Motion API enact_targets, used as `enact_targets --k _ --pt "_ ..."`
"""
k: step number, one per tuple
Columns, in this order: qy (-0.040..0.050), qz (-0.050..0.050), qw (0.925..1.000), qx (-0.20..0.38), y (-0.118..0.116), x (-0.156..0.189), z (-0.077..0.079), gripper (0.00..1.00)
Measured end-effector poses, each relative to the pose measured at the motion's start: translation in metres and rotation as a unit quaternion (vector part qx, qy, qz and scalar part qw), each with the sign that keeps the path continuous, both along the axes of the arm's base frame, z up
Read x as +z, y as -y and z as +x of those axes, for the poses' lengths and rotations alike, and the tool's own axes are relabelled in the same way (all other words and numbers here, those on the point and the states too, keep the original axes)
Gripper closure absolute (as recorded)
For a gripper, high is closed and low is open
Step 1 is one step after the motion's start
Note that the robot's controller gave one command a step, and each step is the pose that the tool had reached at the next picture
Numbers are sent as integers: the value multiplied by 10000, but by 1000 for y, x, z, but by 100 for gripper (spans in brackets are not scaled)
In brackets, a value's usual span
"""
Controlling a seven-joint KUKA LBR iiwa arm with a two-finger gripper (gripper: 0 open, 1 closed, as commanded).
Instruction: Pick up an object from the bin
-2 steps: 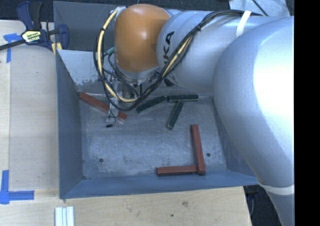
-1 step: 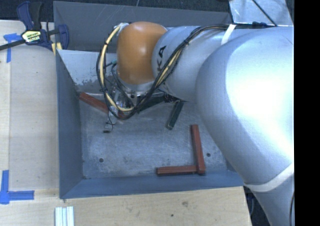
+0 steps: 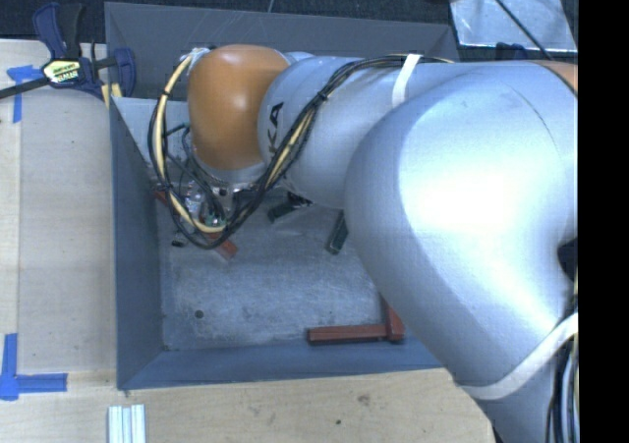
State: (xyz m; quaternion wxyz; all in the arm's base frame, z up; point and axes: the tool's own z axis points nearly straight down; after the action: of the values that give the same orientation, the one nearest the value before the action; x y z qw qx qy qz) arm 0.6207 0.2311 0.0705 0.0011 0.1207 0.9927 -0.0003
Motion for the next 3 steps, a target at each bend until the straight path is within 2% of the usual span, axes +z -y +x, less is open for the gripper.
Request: enact_targets --k 2,3 --pt "-8 -2 10000 -2 0 2 -1 100" --pt "-42 -10 10000 -2 1 17 -2 100"
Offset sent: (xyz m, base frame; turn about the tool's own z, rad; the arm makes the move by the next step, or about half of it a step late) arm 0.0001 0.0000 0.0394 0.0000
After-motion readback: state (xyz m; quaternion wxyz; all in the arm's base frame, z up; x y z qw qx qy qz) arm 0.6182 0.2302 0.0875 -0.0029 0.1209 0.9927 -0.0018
